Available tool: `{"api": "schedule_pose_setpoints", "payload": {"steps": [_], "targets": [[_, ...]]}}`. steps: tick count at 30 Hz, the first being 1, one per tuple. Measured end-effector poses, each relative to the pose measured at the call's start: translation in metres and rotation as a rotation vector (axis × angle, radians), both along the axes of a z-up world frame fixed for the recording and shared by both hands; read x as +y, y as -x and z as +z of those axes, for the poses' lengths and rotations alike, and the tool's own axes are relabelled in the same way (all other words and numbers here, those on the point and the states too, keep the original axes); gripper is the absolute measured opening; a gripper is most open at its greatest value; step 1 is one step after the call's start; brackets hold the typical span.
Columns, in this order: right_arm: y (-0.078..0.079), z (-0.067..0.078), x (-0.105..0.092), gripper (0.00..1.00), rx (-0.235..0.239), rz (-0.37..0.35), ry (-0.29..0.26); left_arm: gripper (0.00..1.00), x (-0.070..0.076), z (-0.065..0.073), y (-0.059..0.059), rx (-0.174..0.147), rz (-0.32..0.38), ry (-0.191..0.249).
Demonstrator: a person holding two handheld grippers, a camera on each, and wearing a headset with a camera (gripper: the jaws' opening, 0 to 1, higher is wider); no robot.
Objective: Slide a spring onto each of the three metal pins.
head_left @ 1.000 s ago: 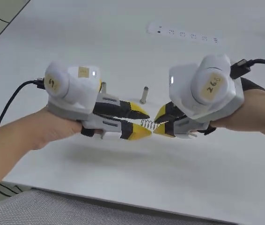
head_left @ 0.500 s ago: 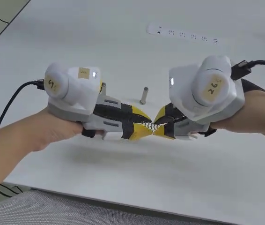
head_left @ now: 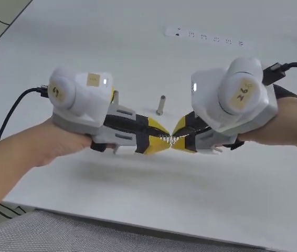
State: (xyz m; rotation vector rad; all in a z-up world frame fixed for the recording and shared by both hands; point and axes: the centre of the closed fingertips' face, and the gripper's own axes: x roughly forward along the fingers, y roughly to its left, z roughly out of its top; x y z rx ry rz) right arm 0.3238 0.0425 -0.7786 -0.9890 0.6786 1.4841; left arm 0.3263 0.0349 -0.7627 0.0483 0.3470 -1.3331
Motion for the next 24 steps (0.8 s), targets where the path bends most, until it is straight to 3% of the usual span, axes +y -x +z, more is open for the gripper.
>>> {"api": "schedule_pose_setpoints", "payload": {"steps": [4,7,12,18,24], "targets": [[0.002,0.002,-0.002,0.13,0.006,-0.001,-0.017,0.08,-0.001,0.001,0.001,-0.004,-0.007,-0.004],[0.002,0.003,-0.01,0.21,0.006,-0.027,-0.039,0.08,0.001,0.001,0.001,-0.006,-0.006,-0.012],[0.001,-0.002,-0.02,0.19,-0.016,-0.052,-0.068,0.08,0.001,0.003,0.002,0.005,-0.009,-0.005],[0.002,0.003,-0.013,0.17,-0.035,-0.042,-0.11,0.08,-0.001,0.002,0.005,0.006,-0.024,-0.014],[0.005,0.002,-0.012,0.13,-0.038,-0.017,-0.103,0.08,0.002,0.002,0.006,0.01,-0.023,-0.021]]}}
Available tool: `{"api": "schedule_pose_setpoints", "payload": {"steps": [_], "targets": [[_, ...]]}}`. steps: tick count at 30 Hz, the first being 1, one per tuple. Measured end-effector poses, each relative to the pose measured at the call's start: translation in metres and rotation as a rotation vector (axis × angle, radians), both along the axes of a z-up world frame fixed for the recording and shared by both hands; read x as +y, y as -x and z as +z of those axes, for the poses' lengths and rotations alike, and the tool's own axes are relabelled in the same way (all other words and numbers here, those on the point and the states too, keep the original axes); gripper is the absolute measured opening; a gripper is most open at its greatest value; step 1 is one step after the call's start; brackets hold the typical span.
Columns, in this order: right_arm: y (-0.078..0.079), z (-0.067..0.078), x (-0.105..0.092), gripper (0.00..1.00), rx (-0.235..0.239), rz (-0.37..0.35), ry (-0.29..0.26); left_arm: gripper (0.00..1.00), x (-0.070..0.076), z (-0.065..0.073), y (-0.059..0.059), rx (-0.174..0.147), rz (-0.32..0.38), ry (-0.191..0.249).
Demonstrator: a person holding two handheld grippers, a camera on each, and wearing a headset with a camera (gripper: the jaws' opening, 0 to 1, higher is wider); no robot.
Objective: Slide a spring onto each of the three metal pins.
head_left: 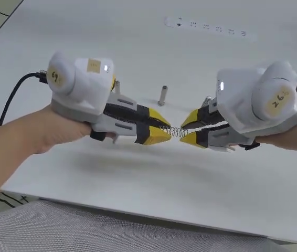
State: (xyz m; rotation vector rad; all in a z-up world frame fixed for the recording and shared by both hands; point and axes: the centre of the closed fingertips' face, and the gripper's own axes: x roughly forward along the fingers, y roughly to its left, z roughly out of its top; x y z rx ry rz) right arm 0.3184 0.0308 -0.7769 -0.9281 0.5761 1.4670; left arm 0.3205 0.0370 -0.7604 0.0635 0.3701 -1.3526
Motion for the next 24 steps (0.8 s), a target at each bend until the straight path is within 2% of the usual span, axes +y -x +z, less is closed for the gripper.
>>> {"api": "schedule_pose_setpoints", "payload": {"steps": [5,9,15,19,24], "targets": [[0.001,0.005,0.002,0.12,-0.05,0.054,-0.008,0.08,0.002,-0.004,0.002,-0.002,0.003,-0.023],[0.002,0.011,0.003,0.12,-0.072,0.083,-0.019,0.08,0.003,-0.006,0.003,-0.002,0.006,-0.03],[0.003,0.019,0.003,0.12,-0.084,0.104,-0.046,0.08,0.002,-0.008,0.004,-0.003,0.004,-0.034],[0.005,0.027,0.009,0.12,-0.092,0.119,-0.086,0.08,0.001,-0.009,0.004,-0.003,0.003,-0.036],[0.008,0.032,0.017,0.12,-0.071,0.12,-0.154,0.08,0.002,-0.009,0.004,-0.008,0.004,-0.04]]}}
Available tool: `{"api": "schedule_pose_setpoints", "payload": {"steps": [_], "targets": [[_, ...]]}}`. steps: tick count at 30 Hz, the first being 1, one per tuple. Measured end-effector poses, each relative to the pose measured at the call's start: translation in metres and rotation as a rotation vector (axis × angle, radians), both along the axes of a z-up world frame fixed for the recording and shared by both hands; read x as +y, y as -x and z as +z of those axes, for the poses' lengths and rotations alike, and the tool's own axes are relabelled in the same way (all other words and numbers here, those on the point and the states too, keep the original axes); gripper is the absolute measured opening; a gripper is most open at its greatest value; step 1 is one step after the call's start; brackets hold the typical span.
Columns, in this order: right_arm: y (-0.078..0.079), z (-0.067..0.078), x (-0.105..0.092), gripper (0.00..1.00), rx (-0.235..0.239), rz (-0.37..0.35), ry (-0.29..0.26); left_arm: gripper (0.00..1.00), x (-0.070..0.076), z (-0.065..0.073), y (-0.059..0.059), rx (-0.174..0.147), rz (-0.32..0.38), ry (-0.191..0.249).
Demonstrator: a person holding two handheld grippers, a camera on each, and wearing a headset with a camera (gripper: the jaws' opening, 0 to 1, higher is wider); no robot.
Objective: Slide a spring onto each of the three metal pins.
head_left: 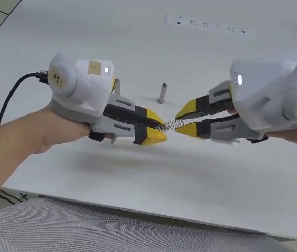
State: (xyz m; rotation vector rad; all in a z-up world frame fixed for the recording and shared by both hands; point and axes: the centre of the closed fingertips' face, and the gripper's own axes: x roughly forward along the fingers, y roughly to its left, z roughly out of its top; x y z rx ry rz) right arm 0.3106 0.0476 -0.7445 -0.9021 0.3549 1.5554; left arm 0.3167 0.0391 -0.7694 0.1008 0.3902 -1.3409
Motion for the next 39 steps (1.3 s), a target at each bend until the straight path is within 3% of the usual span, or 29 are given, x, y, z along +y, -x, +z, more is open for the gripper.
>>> {"api": "schedule_pose_setpoints", "payload": {"steps": [6,10,20,39], "targets": [[0.003,0.006,0.01,0.12,0.022,0.0,-0.05,0.08,-0.001,-0.001,0.001,-0.002,-0.003,-0.004],[0.004,0.014,0.019,0.12,0.035,-0.017,-0.112,0.08,-0.004,0.0,0.003,-0.001,-0.015,0.004],[0.006,0.017,0.029,0.12,0.067,-0.047,-0.193,0.08,-0.006,0.002,0.006,-0.004,-0.027,0.005],[0.005,0.018,0.03,0.11,0.02,-0.032,-0.201,0.09,-0.003,0.004,0.008,0.006,-0.016,0.002]]}}
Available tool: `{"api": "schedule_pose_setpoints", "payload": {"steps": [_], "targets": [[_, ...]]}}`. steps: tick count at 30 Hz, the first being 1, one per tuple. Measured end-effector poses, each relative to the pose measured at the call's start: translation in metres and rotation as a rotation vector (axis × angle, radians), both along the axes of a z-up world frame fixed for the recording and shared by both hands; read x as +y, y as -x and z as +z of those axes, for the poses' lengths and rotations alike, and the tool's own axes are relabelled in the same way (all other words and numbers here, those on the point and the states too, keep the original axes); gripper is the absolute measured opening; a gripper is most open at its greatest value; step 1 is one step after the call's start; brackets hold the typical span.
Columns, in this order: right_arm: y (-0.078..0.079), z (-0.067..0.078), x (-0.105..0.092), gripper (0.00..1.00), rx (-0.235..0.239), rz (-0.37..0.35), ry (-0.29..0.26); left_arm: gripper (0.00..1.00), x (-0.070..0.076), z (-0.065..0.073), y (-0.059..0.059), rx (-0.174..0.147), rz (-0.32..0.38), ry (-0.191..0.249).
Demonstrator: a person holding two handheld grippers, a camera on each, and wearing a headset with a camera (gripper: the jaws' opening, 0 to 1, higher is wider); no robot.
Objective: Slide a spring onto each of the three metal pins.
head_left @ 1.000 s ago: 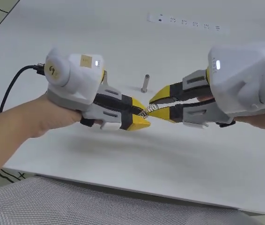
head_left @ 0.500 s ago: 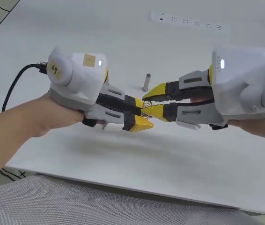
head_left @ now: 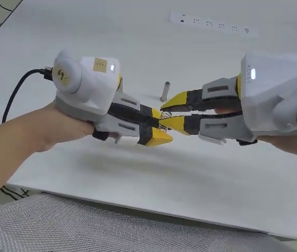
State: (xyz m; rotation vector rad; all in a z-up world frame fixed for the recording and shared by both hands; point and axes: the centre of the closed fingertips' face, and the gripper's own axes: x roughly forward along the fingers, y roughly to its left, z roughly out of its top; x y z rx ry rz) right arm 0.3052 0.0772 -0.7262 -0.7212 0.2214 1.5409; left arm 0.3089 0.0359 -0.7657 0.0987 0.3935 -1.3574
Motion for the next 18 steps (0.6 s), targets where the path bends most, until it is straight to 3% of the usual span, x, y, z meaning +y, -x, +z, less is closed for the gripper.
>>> {"api": "schedule_pose_setpoints", "payload": {"steps": [12,18], "targets": [[0.0025,0.0058,0.0022,0.11,-0.046,0.026,0.024,0.1,0.0005,0.0033,-0.0012,0.006,0.011,-0.004],[0.0046,0.008,0.005,0.11,-0.061,0.04,0.035,0.15,-0.0001,0.003,-0.0022,0.001,0.017,-0.016]]}}
